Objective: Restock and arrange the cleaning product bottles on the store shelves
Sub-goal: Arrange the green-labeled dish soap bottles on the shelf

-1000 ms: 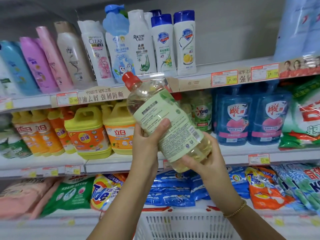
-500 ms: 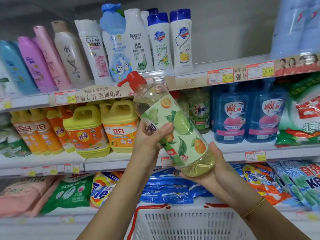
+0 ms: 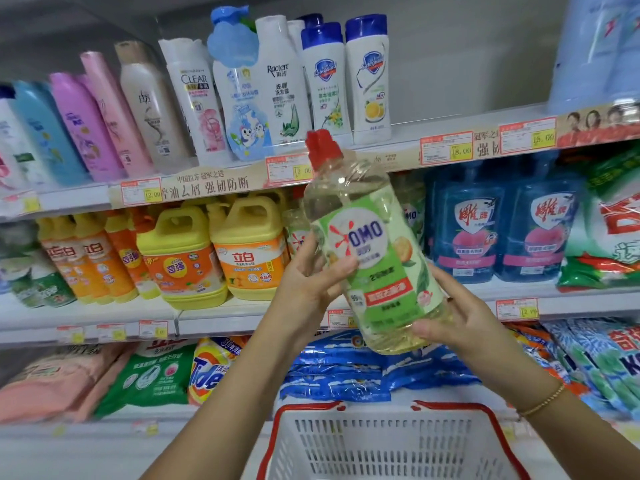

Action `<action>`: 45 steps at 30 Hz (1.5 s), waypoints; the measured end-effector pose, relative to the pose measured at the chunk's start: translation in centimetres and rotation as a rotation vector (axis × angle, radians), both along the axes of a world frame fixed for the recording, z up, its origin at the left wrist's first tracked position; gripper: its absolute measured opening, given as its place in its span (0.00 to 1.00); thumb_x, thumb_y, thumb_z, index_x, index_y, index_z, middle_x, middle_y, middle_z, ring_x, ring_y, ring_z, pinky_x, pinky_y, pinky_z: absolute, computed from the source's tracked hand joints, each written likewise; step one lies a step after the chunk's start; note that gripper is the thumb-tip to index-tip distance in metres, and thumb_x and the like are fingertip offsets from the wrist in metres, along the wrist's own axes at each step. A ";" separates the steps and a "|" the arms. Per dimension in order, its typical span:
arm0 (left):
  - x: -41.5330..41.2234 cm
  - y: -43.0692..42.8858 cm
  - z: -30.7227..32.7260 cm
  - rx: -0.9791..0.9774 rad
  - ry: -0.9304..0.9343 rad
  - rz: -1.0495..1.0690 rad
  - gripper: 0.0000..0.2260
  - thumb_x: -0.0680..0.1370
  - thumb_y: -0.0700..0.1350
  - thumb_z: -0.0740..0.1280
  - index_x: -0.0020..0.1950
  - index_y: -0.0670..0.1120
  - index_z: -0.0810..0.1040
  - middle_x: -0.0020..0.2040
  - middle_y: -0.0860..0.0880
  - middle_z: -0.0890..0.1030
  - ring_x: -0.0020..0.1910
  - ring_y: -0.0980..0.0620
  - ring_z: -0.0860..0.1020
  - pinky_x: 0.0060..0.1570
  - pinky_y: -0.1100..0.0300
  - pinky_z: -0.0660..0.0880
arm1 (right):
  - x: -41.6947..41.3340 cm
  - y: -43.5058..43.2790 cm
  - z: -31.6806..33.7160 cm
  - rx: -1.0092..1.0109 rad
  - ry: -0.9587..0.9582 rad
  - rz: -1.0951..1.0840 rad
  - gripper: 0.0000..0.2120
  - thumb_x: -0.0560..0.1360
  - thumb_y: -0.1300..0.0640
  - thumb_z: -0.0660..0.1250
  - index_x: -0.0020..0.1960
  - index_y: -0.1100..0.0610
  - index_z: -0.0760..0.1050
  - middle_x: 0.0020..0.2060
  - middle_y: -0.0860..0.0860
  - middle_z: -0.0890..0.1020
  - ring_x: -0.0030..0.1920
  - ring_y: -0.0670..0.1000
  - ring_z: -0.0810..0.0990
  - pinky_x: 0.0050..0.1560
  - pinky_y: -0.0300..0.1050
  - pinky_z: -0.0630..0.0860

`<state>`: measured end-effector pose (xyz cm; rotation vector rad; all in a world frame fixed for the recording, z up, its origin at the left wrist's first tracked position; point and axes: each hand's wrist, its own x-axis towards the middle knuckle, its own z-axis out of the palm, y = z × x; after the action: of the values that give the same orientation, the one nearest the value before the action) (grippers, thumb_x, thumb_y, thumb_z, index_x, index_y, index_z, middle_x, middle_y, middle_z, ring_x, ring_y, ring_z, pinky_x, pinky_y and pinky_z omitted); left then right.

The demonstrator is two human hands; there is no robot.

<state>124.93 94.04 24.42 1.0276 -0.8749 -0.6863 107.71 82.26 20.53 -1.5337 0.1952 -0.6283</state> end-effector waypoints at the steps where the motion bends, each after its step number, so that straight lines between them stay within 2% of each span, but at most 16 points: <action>1: -0.1 0.1 0.1 -0.005 0.027 -0.075 0.35 0.60 0.46 0.81 0.64 0.47 0.74 0.55 0.46 0.83 0.53 0.47 0.82 0.48 0.52 0.80 | -0.3 0.2 0.2 0.045 -0.022 0.081 0.38 0.61 0.54 0.80 0.68 0.48 0.70 0.56 0.51 0.83 0.56 0.52 0.82 0.49 0.40 0.79; 4: -0.8 0.2 0.4 -0.030 0.130 -0.197 0.39 0.53 0.49 0.84 0.62 0.46 0.75 0.56 0.43 0.82 0.53 0.44 0.82 0.53 0.44 0.79 | -1.2 1.1 0.5 0.183 -0.042 0.270 0.31 0.62 0.44 0.78 0.63 0.48 0.77 0.58 0.57 0.81 0.57 0.58 0.81 0.51 0.48 0.80; 9: -1.8 0.2 1.2 -0.071 0.336 -0.268 0.30 0.51 0.44 0.85 0.52 0.42 0.84 0.54 0.40 0.83 0.53 0.43 0.82 0.53 0.40 0.78 | -3.0 2.4 1.6 0.248 -0.028 0.237 0.29 0.62 0.38 0.75 0.59 0.51 0.80 0.57 0.59 0.82 0.55 0.61 0.81 0.48 0.52 0.81; 13: -3.5 -0.4 1.4 -0.011 0.456 -0.306 0.33 0.54 0.45 0.84 0.57 0.39 0.82 0.57 0.37 0.81 0.56 0.41 0.81 0.53 0.40 0.77 | -4.9 3.3 3.1 0.188 0.053 0.100 0.38 0.61 0.32 0.70 0.66 0.51 0.74 0.55 0.54 0.83 0.52 0.57 0.84 0.45 0.49 0.82; 17: -5.1 -1.3 0.9 0.051 0.545 -0.329 0.32 0.58 0.46 0.80 0.60 0.38 0.80 0.56 0.37 0.81 0.54 0.40 0.82 0.49 0.40 0.79 | -7.2 3.5 4.3 0.139 0.109 0.063 0.33 0.68 0.35 0.59 0.67 0.50 0.72 0.53 0.54 0.84 0.49 0.57 0.85 0.47 0.48 0.82; 22: -8.4 -2.7 1.0 0.125 0.545 -0.379 0.20 0.68 0.53 0.69 0.48 0.36 0.84 0.48 0.38 0.84 0.46 0.43 0.84 0.40 0.46 0.81 | -10.4 2.8 5.5 0.157 0.179 0.059 0.35 0.66 0.34 0.59 0.66 0.53 0.72 0.51 0.57 0.84 0.49 0.57 0.84 0.52 0.49 0.81; 25: -10.1 -4.2 0.1 0.102 0.595 -0.501 0.30 0.64 0.48 0.76 0.64 0.37 0.77 0.60 0.37 0.80 0.59 0.40 0.79 0.53 0.38 0.77 | -13.2 0.7 6.5 0.171 0.314 0.142 0.35 0.66 0.34 0.58 0.64 0.55 0.73 0.54 0.57 0.83 0.55 0.58 0.82 0.55 0.49 0.79; 27: -11.4 -5.6 -0.8 0.107 0.607 -0.584 0.38 0.61 0.45 0.80 0.68 0.39 0.74 0.65 0.37 0.76 0.63 0.39 0.76 0.58 0.36 0.73 | -15.2 -1.1 6.4 0.150 0.391 0.143 0.31 0.66 0.37 0.60 0.61 0.55 0.76 0.55 0.56 0.83 0.54 0.57 0.82 0.55 0.49 0.79; 30: -14.0 -8.1 -2.0 0.183 0.506 -0.656 0.40 0.57 0.42 0.82 0.67 0.38 0.74 0.66 0.36 0.75 0.63 0.39 0.76 0.58 0.37 0.74 | -17.7 -3.2 3.9 0.085 0.475 0.096 0.23 0.68 0.49 0.72 0.61 0.56 0.77 0.55 0.54 0.83 0.55 0.53 0.82 0.57 0.50 0.77; 32: -15.7 -9.9 -2.6 0.300 0.362 -0.598 0.33 0.62 0.41 0.80 0.65 0.39 0.75 0.64 0.37 0.77 0.60 0.40 0.78 0.56 0.39 0.76 | -19.2 -4.6 0.9 0.114 0.449 0.049 0.21 0.67 0.57 0.73 0.59 0.57 0.77 0.54 0.55 0.84 0.53 0.54 0.82 0.57 0.53 0.77; 35: -17.8 -12.8 -3.9 0.456 0.066 -0.390 0.18 0.66 0.46 0.76 0.54 0.44 0.80 0.53 0.43 0.83 0.52 0.45 0.80 0.54 0.47 0.78 | -21.7 -6.7 -3.4 0.136 0.384 -0.082 0.29 0.61 0.61 0.76 0.61 0.56 0.74 0.52 0.53 0.84 0.53 0.53 0.83 0.56 0.51 0.79; 38: -19.9 -15.4 -6.3 0.455 -0.159 -0.359 0.13 0.64 0.43 0.76 0.48 0.46 0.82 0.44 0.48 0.85 0.43 0.51 0.83 0.47 0.56 0.80 | -23.5 -8.4 -7.7 0.013 0.439 -0.269 0.36 0.57 0.69 0.81 0.62 0.53 0.73 0.52 0.49 0.84 0.53 0.49 0.83 0.52 0.44 0.80; 40: -21.1 -16.7 -8.6 0.407 -0.338 -0.355 0.20 0.60 0.42 0.79 0.51 0.47 0.81 0.45 0.51 0.86 0.44 0.53 0.84 0.44 0.61 0.79 | -24.2 -9.6 -10.0 -0.032 0.442 -0.320 0.39 0.55 0.68 0.82 0.63 0.54 0.72 0.54 0.48 0.83 0.56 0.48 0.82 0.55 0.46 0.79; 42: -22.3 -17.8 -10.9 0.370 -0.475 -0.351 0.31 0.56 0.42 0.82 0.58 0.49 0.78 0.49 0.56 0.85 0.49 0.56 0.83 0.46 0.65 0.78 | -24.9 -11.1 -11.4 0.040 0.342 -0.302 0.44 0.54 0.61 0.84 0.66 0.52 0.69 0.57 0.48 0.82 0.60 0.50 0.80 0.58 0.49 0.78; 44: -23.0 -18.9 -13.4 0.362 -0.568 -0.351 0.39 0.55 0.41 0.84 0.63 0.54 0.74 0.54 0.58 0.83 0.53 0.61 0.80 0.49 0.68 0.76 | -25.5 -12.3 -11.6 0.118 0.215 -0.344 0.45 0.56 0.63 0.83 0.69 0.50 0.67 0.60 0.48 0.80 0.62 0.50 0.78 0.58 0.45 0.77; 45: -23.2 -19.6 -14.7 0.373 -0.580 -0.356 0.40 0.55 0.42 0.84 0.64 0.56 0.73 0.56 0.58 0.82 0.54 0.61 0.80 0.52 0.66 0.76 | -25.6 -12.7 -11.5 0.061 0.206 -0.393 0.45 0.57 0.65 0.82 0.69 0.48 0.66 0.61 0.46 0.79 0.62 0.47 0.77 0.58 0.41 0.75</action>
<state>101.71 74.47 9.71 1.4596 -1.4954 -0.8891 82.14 69.52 9.04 -1.5114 0.6793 -0.7629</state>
